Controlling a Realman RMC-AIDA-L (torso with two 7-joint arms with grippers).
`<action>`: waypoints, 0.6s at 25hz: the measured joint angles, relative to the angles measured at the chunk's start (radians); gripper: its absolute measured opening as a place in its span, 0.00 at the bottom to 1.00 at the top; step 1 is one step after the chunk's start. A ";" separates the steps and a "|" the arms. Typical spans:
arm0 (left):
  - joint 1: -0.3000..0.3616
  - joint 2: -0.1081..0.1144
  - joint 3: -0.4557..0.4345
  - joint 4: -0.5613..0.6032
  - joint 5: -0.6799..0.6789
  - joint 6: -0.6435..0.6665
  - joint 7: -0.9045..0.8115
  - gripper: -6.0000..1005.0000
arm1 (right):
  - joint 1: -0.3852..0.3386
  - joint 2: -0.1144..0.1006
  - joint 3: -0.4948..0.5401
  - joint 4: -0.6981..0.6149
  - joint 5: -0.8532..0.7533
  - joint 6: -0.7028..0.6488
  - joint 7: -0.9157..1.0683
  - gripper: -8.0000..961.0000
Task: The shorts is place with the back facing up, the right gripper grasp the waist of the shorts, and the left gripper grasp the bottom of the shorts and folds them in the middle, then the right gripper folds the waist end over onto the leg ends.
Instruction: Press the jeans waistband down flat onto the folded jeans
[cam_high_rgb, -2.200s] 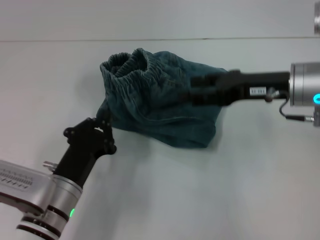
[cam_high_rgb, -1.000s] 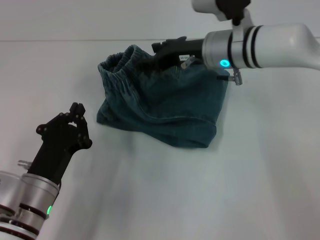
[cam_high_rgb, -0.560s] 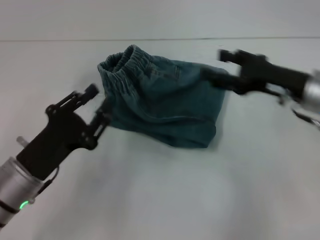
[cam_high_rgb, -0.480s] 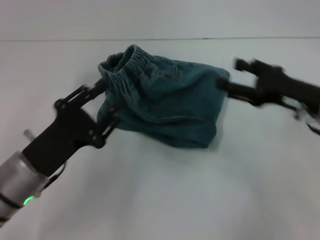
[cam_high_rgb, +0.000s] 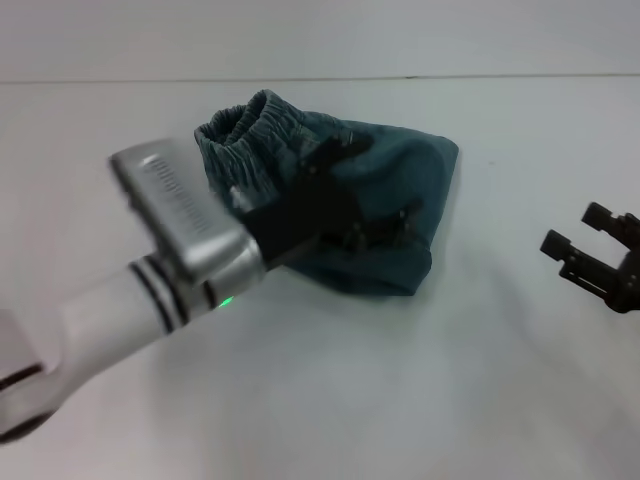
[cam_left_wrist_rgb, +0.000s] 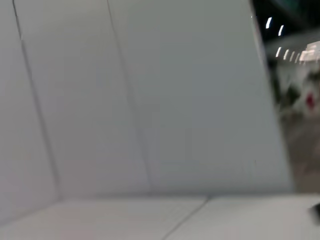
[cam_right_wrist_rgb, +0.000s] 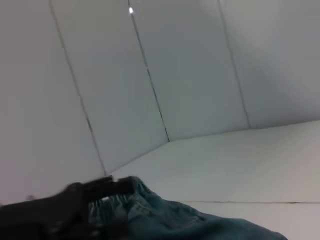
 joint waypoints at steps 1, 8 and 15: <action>-0.016 0.000 -0.025 -0.007 -0.001 -0.050 0.001 0.74 | -0.004 0.000 0.005 0.006 0.000 -0.008 -0.003 0.90; -0.041 0.002 -0.238 -0.013 -0.003 -0.249 0.001 0.94 | -0.006 -0.001 0.005 0.032 -0.001 -0.031 0.000 0.92; -0.043 0.007 -0.372 0.035 -0.003 -0.469 -0.011 0.94 | -0.004 -0.001 0.005 0.033 -0.004 -0.036 0.006 0.93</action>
